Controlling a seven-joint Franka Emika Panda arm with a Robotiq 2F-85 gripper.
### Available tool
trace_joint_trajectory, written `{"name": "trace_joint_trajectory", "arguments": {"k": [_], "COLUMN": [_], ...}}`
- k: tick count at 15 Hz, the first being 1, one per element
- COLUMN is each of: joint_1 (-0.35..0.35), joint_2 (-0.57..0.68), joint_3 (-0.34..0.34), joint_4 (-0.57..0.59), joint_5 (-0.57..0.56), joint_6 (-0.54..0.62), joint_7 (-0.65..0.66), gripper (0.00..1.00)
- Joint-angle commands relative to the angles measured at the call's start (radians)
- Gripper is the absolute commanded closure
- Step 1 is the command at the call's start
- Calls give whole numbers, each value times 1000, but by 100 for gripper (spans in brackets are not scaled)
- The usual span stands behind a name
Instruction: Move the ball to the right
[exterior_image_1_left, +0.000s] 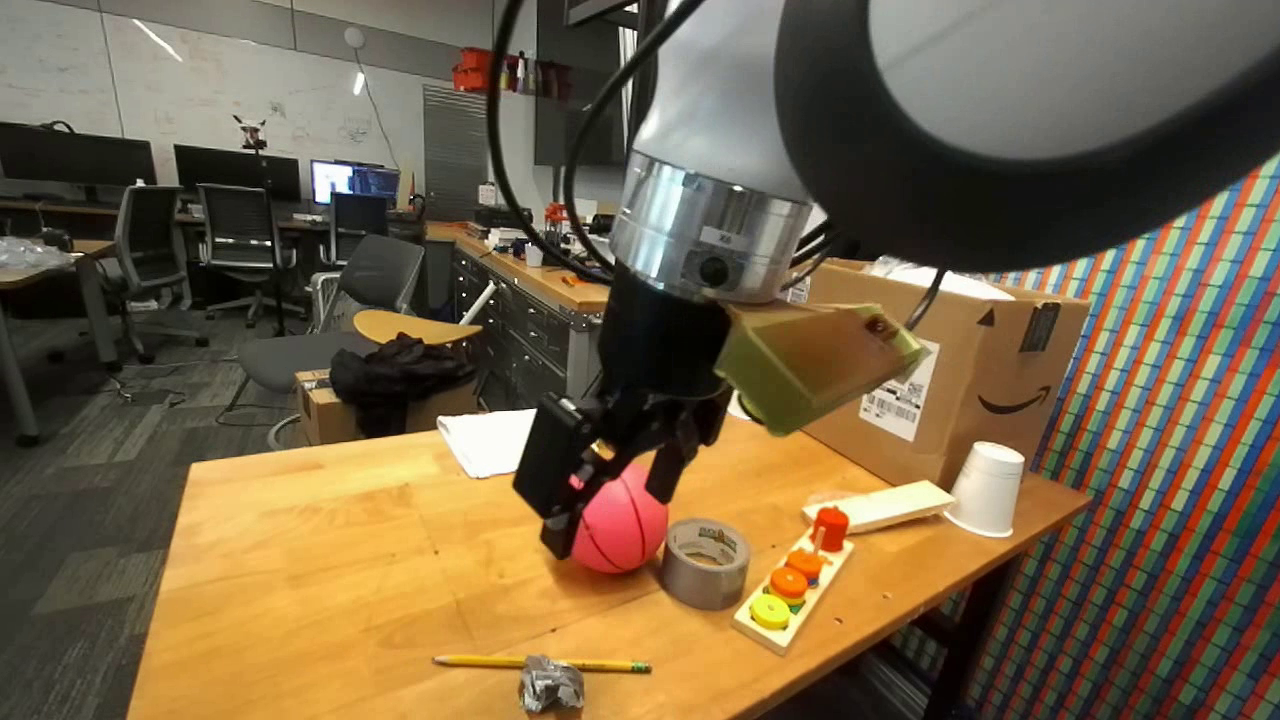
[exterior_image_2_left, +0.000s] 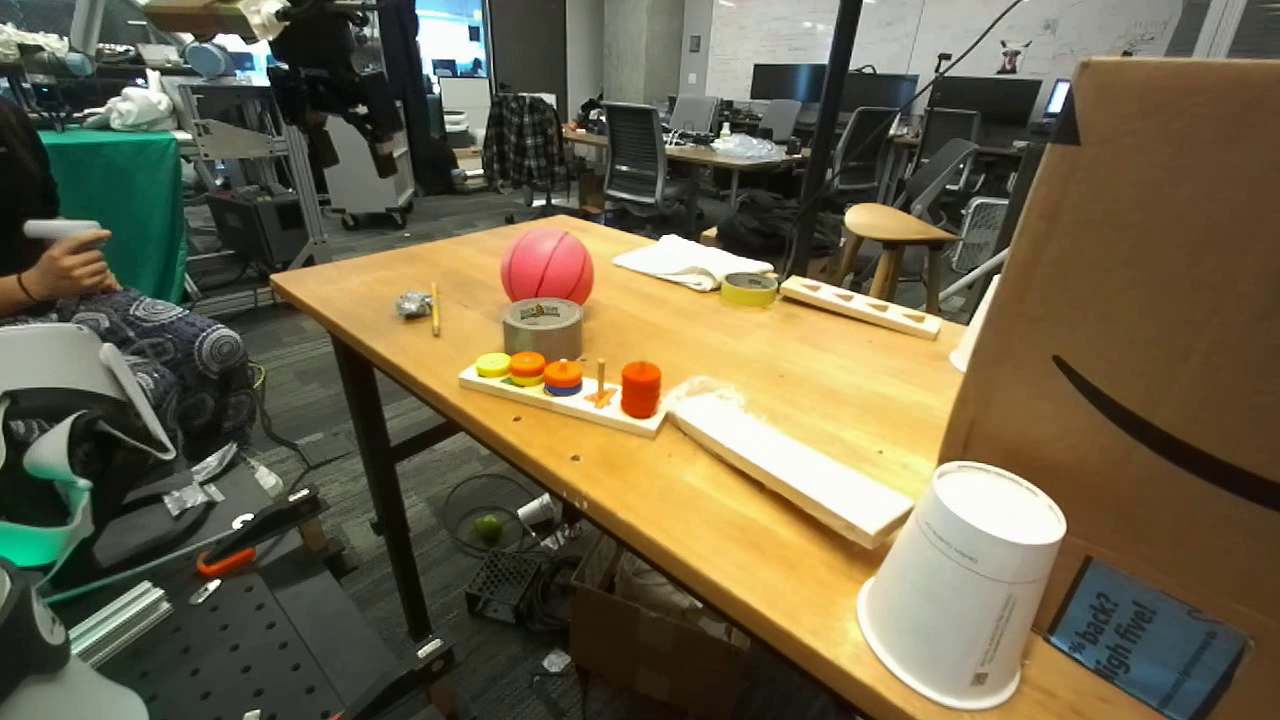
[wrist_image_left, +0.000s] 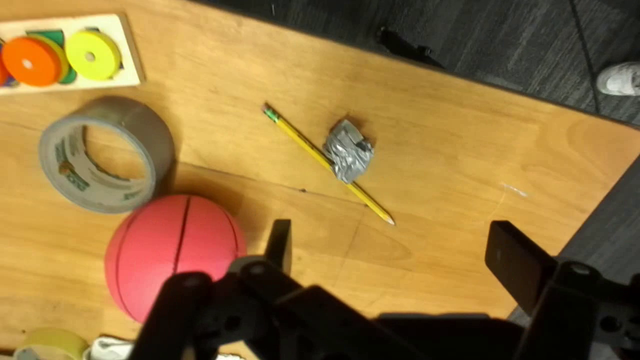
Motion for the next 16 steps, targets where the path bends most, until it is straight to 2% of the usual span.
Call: {"name": "trace_joint_trajectory", "arguments": {"k": [1,3,6,9,12,16], "joint_1": [-16,-19,-19,10,28,41], "joint_2": [166,269,438,575,673,735], "joint_3": [24,18,-1,-38,-71,-100], "joint_4": [121,200,358,484,555,579], "joint_5": [-94,-141,-211,-209,-170,-119], "joint_6": [100,128,108,59,4,-31], "joint_7": [15,8,20,7,2,2], "gripper": [0,0,0,0,0,0]}}
